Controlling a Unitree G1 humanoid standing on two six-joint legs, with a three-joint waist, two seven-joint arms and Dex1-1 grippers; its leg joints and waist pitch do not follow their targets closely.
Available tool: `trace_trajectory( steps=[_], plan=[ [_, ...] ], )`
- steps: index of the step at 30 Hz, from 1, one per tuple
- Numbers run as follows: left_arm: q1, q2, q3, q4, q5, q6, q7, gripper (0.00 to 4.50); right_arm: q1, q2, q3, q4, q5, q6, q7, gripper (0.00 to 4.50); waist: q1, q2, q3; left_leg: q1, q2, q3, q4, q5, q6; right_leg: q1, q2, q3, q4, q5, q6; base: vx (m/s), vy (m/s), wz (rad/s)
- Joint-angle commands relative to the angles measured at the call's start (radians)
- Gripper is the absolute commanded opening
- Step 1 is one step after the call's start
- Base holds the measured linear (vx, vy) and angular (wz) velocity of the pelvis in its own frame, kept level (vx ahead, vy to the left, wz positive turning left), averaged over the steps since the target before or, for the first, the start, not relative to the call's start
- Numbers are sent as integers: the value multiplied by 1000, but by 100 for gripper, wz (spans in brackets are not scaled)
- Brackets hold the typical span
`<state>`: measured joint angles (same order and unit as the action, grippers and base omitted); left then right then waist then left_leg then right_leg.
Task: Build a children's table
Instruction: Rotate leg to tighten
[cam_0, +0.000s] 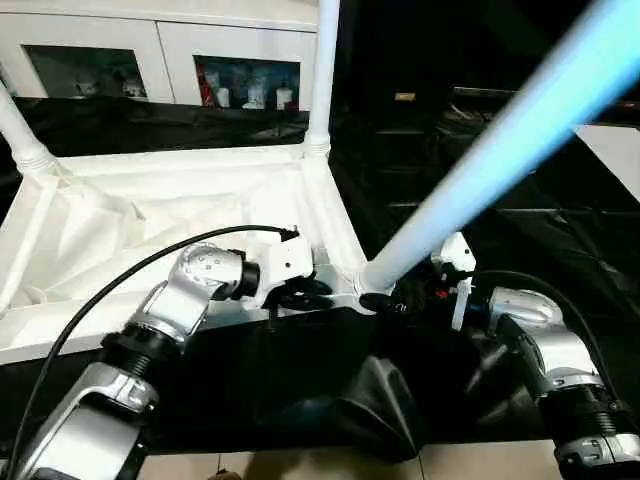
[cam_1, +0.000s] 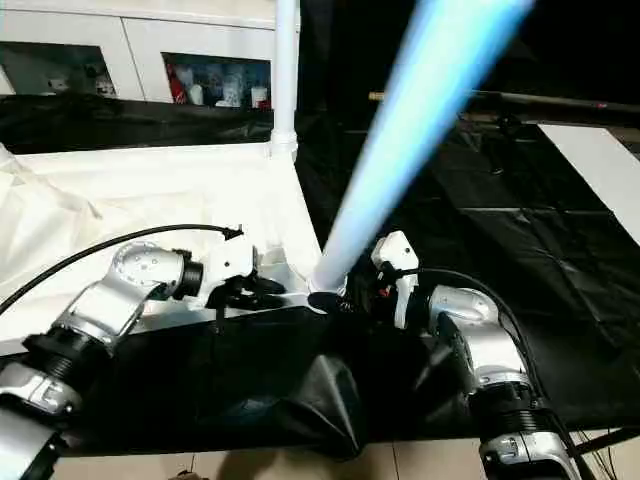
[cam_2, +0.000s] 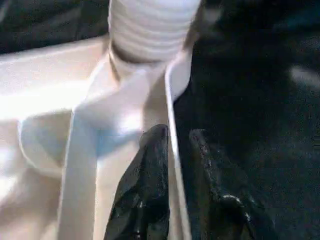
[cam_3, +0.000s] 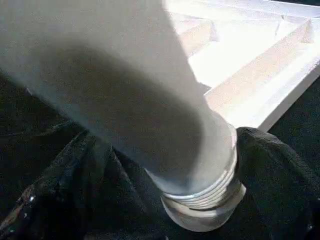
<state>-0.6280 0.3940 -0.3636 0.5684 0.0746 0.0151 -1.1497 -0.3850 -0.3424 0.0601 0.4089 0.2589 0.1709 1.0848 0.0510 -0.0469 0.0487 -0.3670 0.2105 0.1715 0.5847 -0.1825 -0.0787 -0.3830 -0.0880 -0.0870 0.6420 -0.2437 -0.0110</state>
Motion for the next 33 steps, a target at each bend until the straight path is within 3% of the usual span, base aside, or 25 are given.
trace_trajectory(
  steps=[1, 4, 6, 15, 20, 21, 23, 24, 27, 28, 30, 33],
  plan=[
    [-8, 1, -13, -3, 8, -13, 1, 59, 2, -5, -3, -11, 10, 22, -2, 387, 2, 8, -65, 10, 29, -1, -53, -68, 89, 59, -56, 58, -64, 136, -288, 0, 0, 0],
    [-6, 0, -12, -2, 4, -12, -2, 44, -1, -2, -6, -5, 17, 34, 1, 367, 4, 3, -65, 9, 26, 0, -52, -70, 85, 59, -55, 58, -62, 137, -290, 0, 0, 0],
    [-6, 0, -13, 2, 5, -16, -1, 10, -3, -2, -6, 1, 17, 38, -1, 342, 5, 2, -66, 8, 26, 0, -51, -71, 85, 59, -57, 58, -63, 130, -286, 0, 0, 0],
    [-4, -3, -16, 15, 14, -28, -8, 0, -13, -5, -5, 24, 16, 58, -11, 277, 11, 0, -66, 7, 26, 1, -50, -60, 83, 58, -56, 58, -61, 126, -278, 0, 0, 0],
    [1, -2, -20, 10, 9, -36, -24, 0, -15, -11, 1, 33, 12, 64, 4, 269, 12, -1, -67, 7, 25, 1, -48, -46, 91, 59, -56, 57, -60, 136, -275, 0, 0, 0],
    [4, 0, -22, 5, 5, -36, -33, 0, -18, -18, 4, 39, 9, 64, 16, 269, 11, -6, -68, 6, 25, 1, -48, -43, 94, 59, -56, 57, -60, 138, -275, 0, 0, 0],
    [10, 2, -24, -6, -4, -36, -53, 0, -26, -32, 16, 43, 13, 89, 50, 268, 13, -3, -67, 6, 25, 1, -47, -39, 101, 58, -56, 57, -59, 139, -280, 0, 0, 0],
    [10, 2, -24, -6, -4, -36, -53, 0, -26, -32, 16, 43, 13, 89, 50, 268, 12, -8, -67, 7, 25, 2, -47, -39, 103, 58, -56, 56, -59, 136, -280, 0, 0, 0],
    [19, 10, -32, -24, -17, -35, -97, 0, -40, -53, 37, 51, 19, 127, 106, 268, 15, -6, -66, 6, 25, 2, -46, -38, 106, 58, -56, 56, -58, 131, -280, 0, 0, 0],
    [22, 14, -41, -28, -13, -48, -109, 0, -51, -60, 39, 58, 28, 147, 129, 268, 14, -14, -66, 6, 26, 3, -47, -40, 108, 58, -55, 55, -59, 123, -280, 0, 0, 0],
    [21, 15, -49, -23, -2, -69, -107, 0, -62, -65, 40, 70, 36, 165, 150, 268, 19, -8, -67, 7, 28, 3, -46, -43, 107, 56, -56, 55, -58, 112, -281, 0, 0, 0],
    [10, 22, -67, 6, 32, -98, -102, 0, -77, -90, 61, 101, 30, 179, 220, 268, 25, -10, -67, 8, 28, 4, -44, -39, 104, 56, -57, 56, -57, 115, -277, 0, 0, 0]
  ],
)
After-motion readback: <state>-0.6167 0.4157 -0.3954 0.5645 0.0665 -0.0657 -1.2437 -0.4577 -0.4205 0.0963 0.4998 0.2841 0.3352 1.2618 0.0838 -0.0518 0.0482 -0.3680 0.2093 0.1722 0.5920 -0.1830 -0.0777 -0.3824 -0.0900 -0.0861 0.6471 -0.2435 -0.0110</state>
